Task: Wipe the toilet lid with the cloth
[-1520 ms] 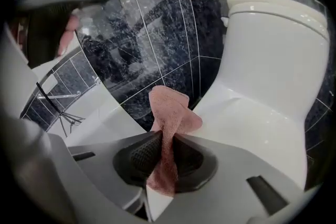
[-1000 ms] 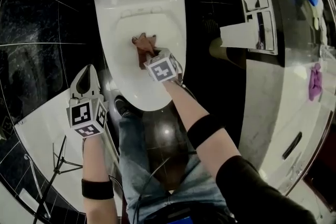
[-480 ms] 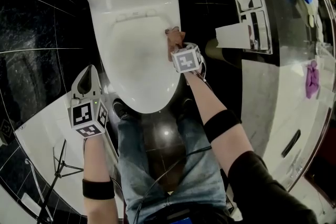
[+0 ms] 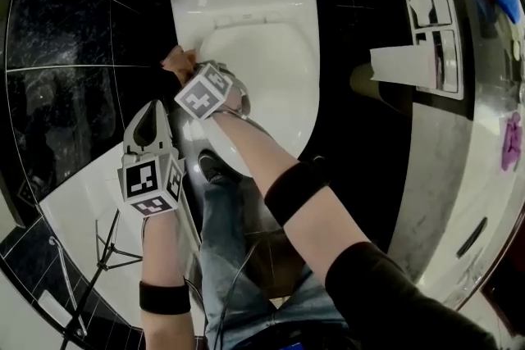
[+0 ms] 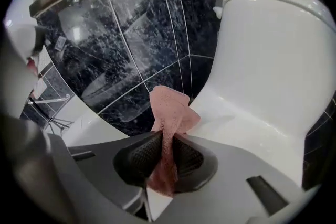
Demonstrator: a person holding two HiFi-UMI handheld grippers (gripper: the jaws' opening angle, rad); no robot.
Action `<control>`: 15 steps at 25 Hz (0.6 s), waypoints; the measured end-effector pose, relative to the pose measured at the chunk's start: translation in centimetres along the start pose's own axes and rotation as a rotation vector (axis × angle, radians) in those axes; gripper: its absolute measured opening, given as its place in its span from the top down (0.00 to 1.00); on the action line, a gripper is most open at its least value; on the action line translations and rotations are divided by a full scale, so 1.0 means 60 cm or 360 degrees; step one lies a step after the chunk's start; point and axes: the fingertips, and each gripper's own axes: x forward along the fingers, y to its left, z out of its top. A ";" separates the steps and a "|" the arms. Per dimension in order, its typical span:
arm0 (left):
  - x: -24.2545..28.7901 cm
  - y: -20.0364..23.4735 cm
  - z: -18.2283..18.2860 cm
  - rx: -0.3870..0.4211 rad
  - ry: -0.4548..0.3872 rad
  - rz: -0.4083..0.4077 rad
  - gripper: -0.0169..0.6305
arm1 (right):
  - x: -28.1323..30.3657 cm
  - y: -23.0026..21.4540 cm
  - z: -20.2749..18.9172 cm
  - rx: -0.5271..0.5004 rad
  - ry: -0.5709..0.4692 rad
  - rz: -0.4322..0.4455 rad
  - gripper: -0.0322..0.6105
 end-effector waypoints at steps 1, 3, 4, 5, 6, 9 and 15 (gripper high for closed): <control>0.001 0.007 -0.002 -0.0001 0.0001 0.0006 0.97 | 0.015 -0.004 -0.013 0.0010 0.0038 -0.0007 0.83; 0.003 0.016 -0.006 -0.0002 0.0005 0.0009 0.97 | 0.019 -0.025 -0.037 0.0078 0.0041 -0.0020 0.83; 0.005 0.017 -0.008 -0.0005 0.0009 0.0008 0.97 | 0.009 -0.042 -0.048 0.0115 0.0022 -0.0037 0.83; 0.007 0.017 -0.009 -0.0009 0.0012 0.0006 0.97 | -0.006 -0.065 -0.062 0.0139 0.0008 -0.0074 0.83; 0.009 0.016 -0.010 -0.0016 0.0013 0.0005 0.97 | -0.025 -0.093 -0.077 0.0155 0.0001 -0.0130 0.83; 0.016 -0.001 -0.005 -0.0026 0.0007 -0.0014 0.97 | -0.104 -0.199 -0.130 0.0211 0.0012 -0.0335 0.83; 0.032 -0.047 0.012 -0.0028 -0.0028 -0.0061 0.97 | -0.212 -0.354 -0.254 0.0390 0.0061 -0.0562 0.83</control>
